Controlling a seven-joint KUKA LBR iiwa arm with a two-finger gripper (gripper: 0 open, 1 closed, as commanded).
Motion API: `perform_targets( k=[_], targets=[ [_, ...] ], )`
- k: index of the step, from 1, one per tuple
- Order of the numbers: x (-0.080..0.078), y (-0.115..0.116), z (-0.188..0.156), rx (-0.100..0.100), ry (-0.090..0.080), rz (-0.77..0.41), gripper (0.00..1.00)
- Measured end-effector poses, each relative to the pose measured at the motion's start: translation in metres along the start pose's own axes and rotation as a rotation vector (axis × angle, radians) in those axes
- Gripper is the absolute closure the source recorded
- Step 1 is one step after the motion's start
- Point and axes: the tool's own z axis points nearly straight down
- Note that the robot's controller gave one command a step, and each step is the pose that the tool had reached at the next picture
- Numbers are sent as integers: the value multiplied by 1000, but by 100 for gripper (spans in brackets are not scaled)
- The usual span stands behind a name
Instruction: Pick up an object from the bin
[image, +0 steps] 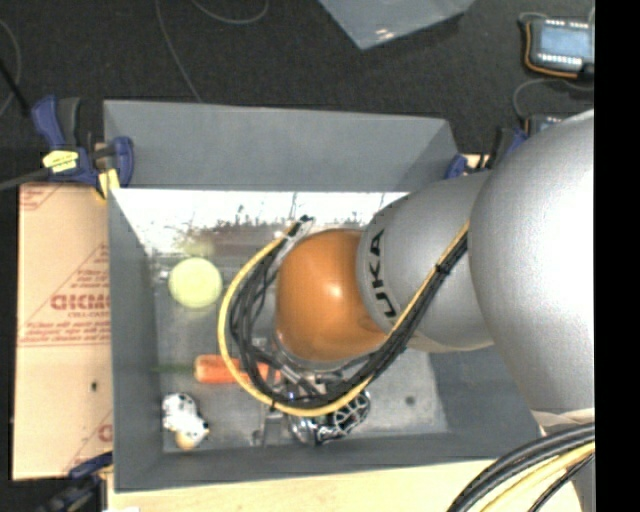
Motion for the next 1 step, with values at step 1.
perform_targets(
  k=[1],
  targets=[
    [-22,-16,1,-1,1,32,0]
  ],
)
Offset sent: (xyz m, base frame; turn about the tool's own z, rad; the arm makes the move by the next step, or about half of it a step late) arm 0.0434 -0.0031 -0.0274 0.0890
